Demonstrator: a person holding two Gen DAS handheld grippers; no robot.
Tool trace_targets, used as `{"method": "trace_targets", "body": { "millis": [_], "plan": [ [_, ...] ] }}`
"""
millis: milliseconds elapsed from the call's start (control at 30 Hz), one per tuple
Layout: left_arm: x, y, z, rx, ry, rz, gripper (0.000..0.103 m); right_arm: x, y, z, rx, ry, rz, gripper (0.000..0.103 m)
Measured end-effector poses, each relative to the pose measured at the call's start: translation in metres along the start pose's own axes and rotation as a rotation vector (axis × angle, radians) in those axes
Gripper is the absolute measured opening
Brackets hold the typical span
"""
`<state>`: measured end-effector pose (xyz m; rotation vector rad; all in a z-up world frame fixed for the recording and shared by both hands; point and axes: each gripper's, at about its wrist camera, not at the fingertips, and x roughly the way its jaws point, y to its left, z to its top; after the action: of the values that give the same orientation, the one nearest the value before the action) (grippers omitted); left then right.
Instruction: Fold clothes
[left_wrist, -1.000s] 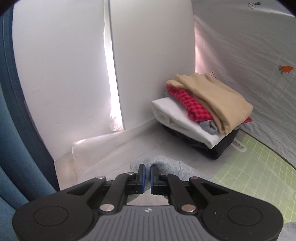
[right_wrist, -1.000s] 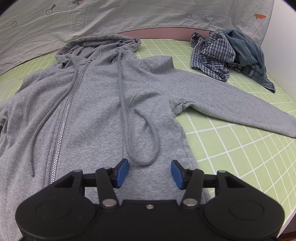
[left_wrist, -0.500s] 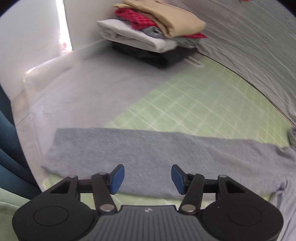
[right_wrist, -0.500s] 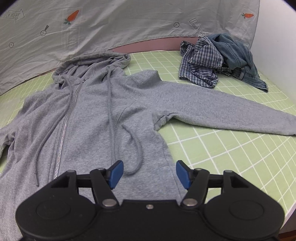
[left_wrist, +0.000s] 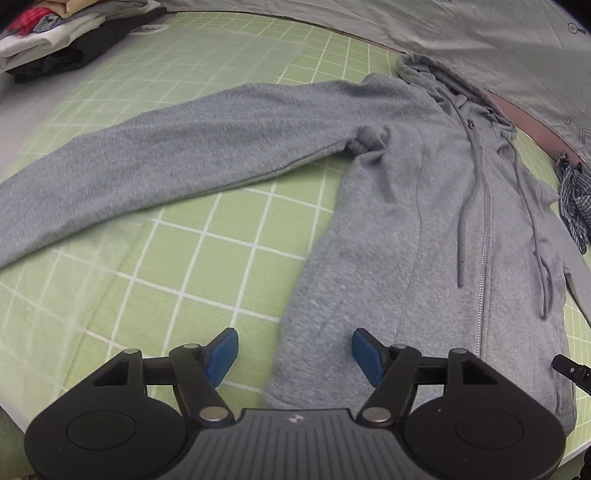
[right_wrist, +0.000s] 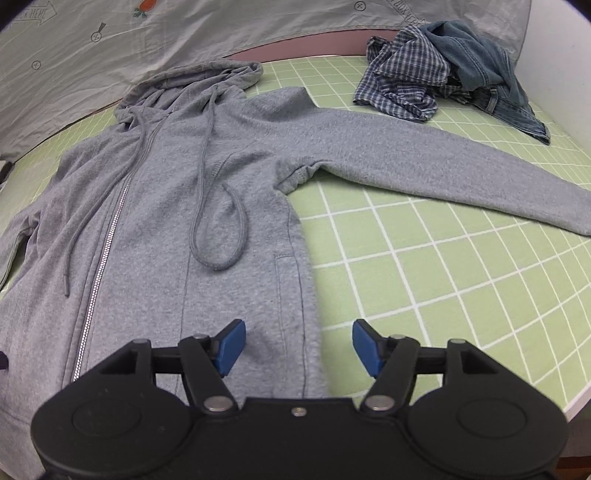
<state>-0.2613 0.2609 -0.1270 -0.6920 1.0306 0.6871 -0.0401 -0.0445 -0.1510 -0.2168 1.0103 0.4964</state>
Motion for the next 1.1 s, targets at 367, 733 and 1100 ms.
{"method": "trace_targets", "body": {
  "millis": [367,733,1100],
  "plan": [
    [-0.018,-0.013,-0.022,-0.121,-0.029,-0.035,0.012,-0.022,-0.015,0.006,-0.155,-0.009,0.154,0.007],
    [-0.026,-0.033,-0.022,-0.126,0.001,0.026,0.042,-0.012,-0.051,0.032,-0.044,-0.007,0.103,0.044],
    [-0.026,-0.062,0.075,0.011,-0.138,0.024,0.055,0.014,-0.045,0.118,0.000,-0.153,0.105,0.035]
  ]
}}
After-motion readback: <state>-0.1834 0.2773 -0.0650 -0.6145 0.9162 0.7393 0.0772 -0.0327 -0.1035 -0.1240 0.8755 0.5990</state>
